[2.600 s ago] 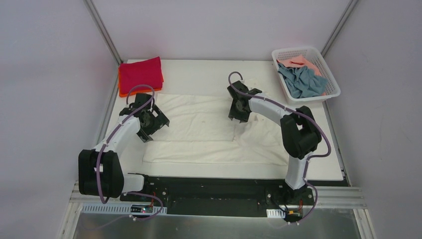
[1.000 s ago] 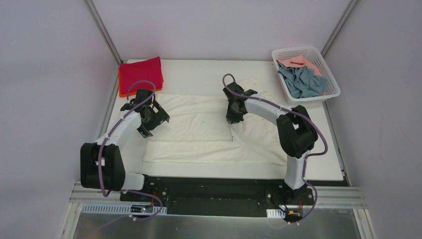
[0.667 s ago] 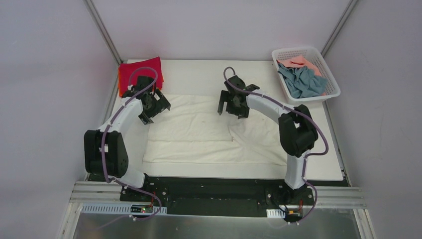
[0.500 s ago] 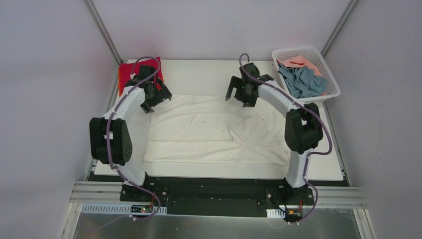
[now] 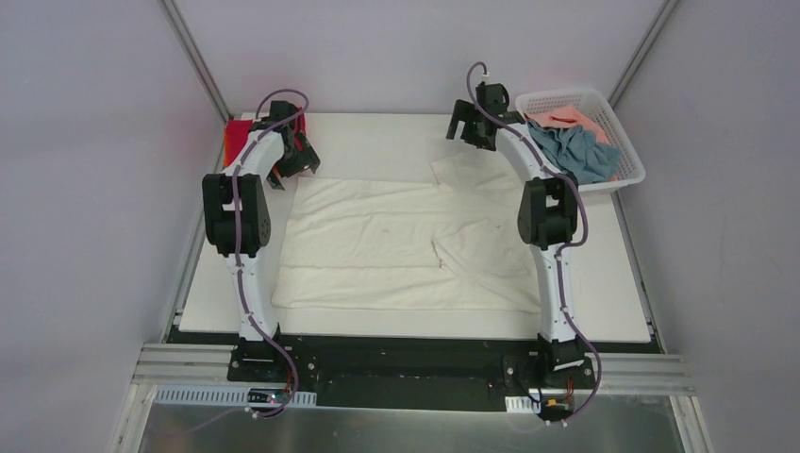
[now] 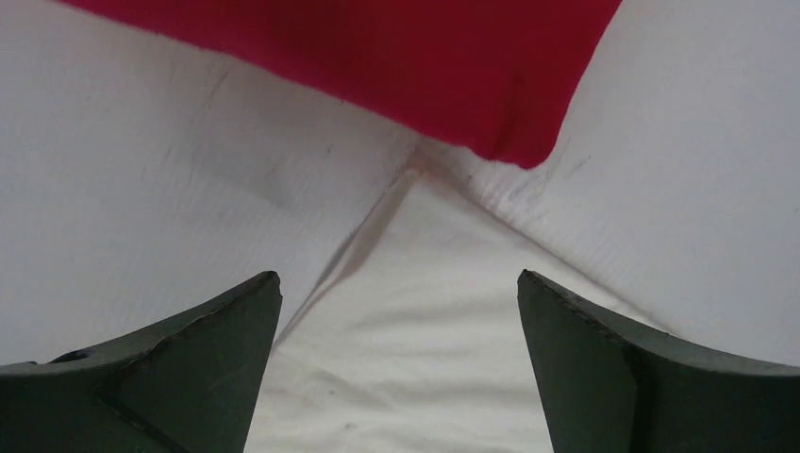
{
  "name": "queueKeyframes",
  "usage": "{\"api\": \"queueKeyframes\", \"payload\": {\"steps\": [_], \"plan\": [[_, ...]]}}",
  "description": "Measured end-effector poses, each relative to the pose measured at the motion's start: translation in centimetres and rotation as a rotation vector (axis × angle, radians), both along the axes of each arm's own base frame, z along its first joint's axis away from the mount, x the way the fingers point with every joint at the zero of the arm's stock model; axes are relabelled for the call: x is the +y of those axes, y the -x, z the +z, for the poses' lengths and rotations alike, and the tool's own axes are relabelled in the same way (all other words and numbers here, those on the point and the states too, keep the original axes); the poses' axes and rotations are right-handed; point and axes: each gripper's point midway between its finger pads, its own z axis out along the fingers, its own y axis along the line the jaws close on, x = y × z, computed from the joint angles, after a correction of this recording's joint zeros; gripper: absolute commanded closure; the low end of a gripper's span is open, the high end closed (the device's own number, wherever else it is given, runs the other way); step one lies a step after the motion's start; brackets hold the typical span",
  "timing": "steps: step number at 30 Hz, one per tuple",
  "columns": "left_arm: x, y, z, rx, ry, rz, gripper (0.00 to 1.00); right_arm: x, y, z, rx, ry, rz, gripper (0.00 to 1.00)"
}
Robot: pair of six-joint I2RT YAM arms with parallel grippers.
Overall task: Fold and stack the t-shirts
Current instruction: Grab the side of the flattened tshirt furthest away from the robot with both arms
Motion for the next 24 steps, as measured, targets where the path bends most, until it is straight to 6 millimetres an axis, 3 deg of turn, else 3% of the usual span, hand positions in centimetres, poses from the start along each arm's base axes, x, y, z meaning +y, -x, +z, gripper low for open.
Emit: {"api": "queueKeyframes", "payload": {"steps": [4, 7, 13, 19, 24], "plan": [[1.1, -1.6, -1.0, 0.010, -0.016, -0.006, 0.08, -0.8, -2.0, -3.8, 0.013, 0.036, -0.024, 0.01], [1.6, -1.8, -1.7, 0.022, -0.017, 0.002, 0.10, -2.0, -2.2, -6.0, 0.041, 0.062, -0.045, 0.01], [1.5, -1.7, -2.8, 0.054, 0.008, 0.000, 0.17, -2.5, -2.4, -6.0, 0.038, 0.065, -0.038, 0.03], [0.9, -1.9, -3.7, 0.067, 0.040, -0.010, 0.22, -2.1, -1.9, -6.2, 0.049, 0.078, 0.024, 0.16], [0.8, -1.9, -3.7, 0.067, 0.049, -0.013, 0.37, -1.3, -1.3, -6.4, 0.054, 0.121, 0.090, 0.21]]}}
